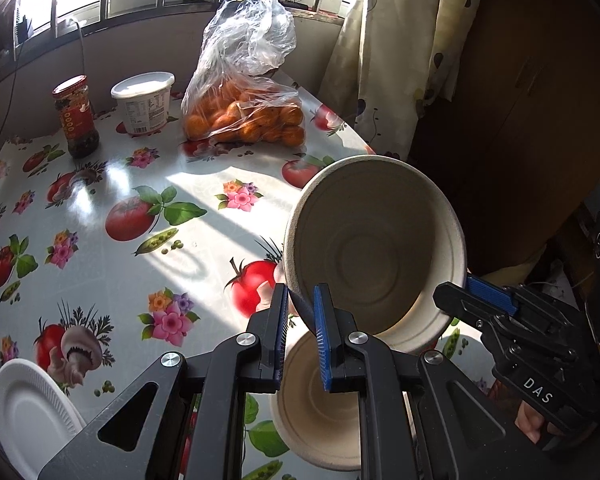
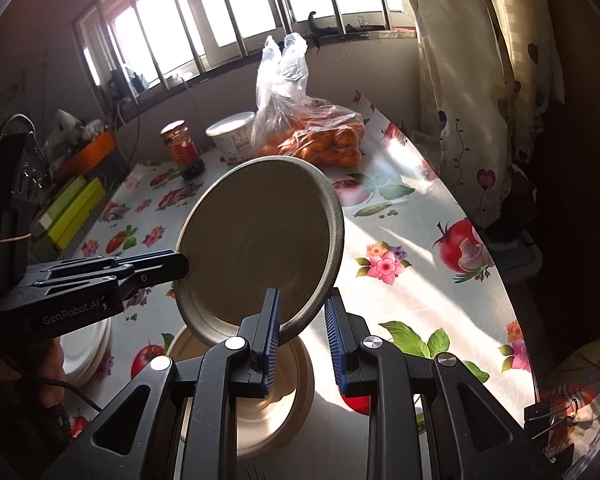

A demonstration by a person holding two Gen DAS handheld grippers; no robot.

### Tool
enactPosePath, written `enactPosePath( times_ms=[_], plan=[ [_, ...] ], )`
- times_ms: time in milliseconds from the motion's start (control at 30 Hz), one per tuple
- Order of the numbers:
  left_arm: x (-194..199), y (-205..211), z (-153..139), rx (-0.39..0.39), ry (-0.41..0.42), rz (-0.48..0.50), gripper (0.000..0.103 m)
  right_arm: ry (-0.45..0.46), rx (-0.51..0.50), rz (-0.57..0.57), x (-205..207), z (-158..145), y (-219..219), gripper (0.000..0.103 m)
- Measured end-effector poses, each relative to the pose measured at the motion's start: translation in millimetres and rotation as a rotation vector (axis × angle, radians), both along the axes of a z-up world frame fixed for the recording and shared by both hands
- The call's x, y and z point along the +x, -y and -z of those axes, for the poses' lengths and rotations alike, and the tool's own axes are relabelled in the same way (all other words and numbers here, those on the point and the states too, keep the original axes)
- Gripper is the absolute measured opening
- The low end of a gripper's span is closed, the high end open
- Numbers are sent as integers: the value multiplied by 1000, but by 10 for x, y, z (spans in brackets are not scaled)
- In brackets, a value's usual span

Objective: Organize plates and bowls
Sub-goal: 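Lift the beige bowl off the bowl below with both grippers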

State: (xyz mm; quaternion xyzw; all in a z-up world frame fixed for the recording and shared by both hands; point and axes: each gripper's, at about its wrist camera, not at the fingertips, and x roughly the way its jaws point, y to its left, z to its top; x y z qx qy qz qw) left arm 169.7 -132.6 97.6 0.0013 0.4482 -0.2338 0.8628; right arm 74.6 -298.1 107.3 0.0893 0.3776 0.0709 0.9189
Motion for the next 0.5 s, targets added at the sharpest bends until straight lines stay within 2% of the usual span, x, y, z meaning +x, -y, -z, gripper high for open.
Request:
enactPosePath(
  times_ms=[500],
  plan=[
    [-291, -135, 54, -4, 3, -14, 14, 2, 7, -10, -256, 39, -129, 22]
  ],
)
